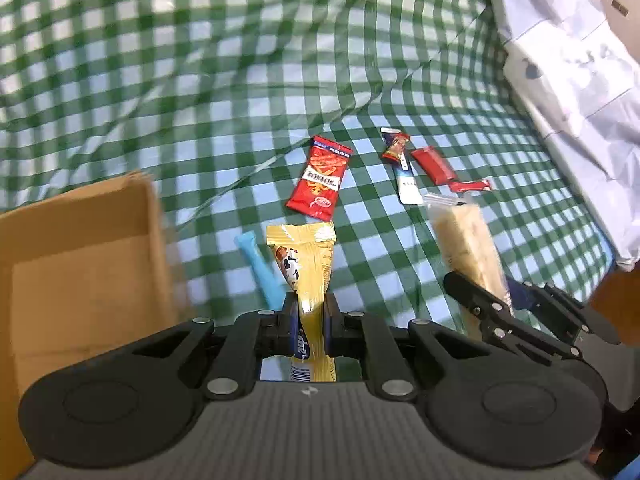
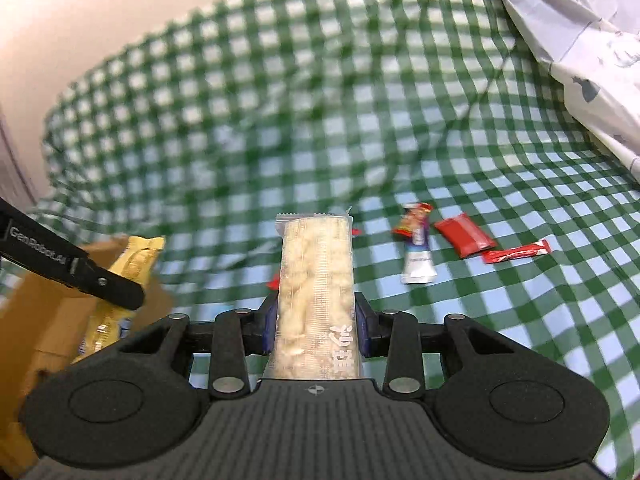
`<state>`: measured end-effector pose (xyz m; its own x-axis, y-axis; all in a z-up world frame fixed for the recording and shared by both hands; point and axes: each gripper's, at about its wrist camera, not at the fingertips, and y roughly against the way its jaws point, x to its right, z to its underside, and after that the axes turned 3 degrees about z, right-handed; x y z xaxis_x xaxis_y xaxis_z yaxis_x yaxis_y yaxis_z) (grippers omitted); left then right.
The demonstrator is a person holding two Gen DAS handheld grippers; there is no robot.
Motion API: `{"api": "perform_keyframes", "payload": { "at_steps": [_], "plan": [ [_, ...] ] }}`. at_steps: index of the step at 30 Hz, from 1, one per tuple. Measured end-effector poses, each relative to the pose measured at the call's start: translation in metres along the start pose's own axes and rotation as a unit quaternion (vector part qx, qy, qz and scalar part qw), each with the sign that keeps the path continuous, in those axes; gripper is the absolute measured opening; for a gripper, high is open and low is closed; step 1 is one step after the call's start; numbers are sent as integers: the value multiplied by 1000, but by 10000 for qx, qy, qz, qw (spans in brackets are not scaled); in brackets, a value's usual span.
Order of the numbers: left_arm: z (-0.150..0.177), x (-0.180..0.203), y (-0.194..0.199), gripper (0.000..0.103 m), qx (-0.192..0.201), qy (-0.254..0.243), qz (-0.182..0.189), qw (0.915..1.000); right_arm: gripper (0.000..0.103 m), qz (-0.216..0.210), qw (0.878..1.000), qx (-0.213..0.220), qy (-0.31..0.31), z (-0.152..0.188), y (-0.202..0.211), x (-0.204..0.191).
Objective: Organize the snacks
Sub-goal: 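Carry the yellow bar with the left tool while the right tool carries the white bar into the box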
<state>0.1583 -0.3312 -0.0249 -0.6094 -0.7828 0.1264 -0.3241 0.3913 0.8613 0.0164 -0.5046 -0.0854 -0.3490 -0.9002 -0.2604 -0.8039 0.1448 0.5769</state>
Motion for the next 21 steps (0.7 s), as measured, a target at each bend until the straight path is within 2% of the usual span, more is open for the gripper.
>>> {"api": "perform_keyframes", "payload": {
  "at_steps": [7,13,16,21],
  "plan": [
    [77,-32,90,12,317,212,-392,9985,38,-670,9977,-17,-31,20,88,-68],
    [151,-65,144,12,233,492,-853,9949,38,-1225,9918,-271,236,46,144,-132],
    [184,-77,164,12,280,658,-836,9939,38,-1413,9884,-403,379,60,167,-162],
    [229,-91,194,12,512,774,-1004,9906,38,-1466,9853,-634,609,83,194,-200]
  ]
}}
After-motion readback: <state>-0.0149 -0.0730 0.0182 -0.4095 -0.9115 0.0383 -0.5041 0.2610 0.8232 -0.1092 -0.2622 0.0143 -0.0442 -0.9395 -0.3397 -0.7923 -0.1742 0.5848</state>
